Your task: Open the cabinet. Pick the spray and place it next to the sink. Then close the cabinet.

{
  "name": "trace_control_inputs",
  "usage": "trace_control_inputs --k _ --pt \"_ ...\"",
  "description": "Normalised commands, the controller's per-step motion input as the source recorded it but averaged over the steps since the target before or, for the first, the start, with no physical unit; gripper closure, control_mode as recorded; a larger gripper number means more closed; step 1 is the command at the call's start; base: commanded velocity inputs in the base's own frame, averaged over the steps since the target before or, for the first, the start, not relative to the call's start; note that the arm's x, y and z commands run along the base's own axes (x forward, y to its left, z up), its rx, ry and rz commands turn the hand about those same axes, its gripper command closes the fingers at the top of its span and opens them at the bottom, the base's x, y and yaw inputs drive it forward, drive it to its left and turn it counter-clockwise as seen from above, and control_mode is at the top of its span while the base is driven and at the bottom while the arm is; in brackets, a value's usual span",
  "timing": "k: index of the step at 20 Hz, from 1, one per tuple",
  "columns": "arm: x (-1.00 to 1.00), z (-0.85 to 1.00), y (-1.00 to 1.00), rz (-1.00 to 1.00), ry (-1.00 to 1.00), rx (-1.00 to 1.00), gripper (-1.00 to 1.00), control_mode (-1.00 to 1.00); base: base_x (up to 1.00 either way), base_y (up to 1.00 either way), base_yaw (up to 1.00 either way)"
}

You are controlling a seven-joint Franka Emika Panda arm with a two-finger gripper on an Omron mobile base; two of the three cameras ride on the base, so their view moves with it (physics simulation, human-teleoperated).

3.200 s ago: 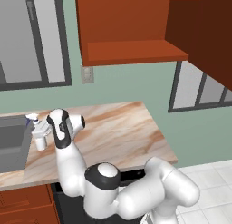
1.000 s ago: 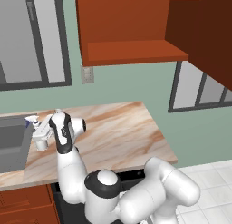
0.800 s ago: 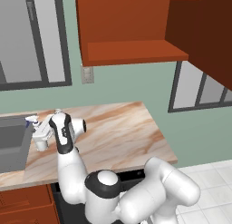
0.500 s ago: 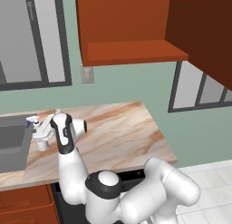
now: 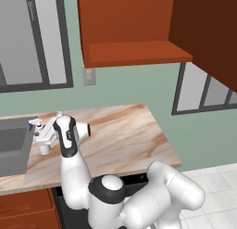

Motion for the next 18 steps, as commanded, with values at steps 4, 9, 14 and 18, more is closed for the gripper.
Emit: trace_control_inputs --k 4,9,14,18 --pt "0.00 -0.10 -0.09 0.00 -0.01 0.00 1.00 -1.00 0.00 0.00 0.00" --pt "0.00 -0.11 -0.07 0.00 0.00 0.00 -1.00 -1.00 0.00 0.00 0.00" --pt "0.00 -0.07 -0.09 0.00 0.00 0.00 -1.00 -1.00 0.00 0.00 0.00" --pt "0.00 -0.04 -0.08 0.00 0.00 0.00 -1.00 -1.00 0.00 0.00 0.00"
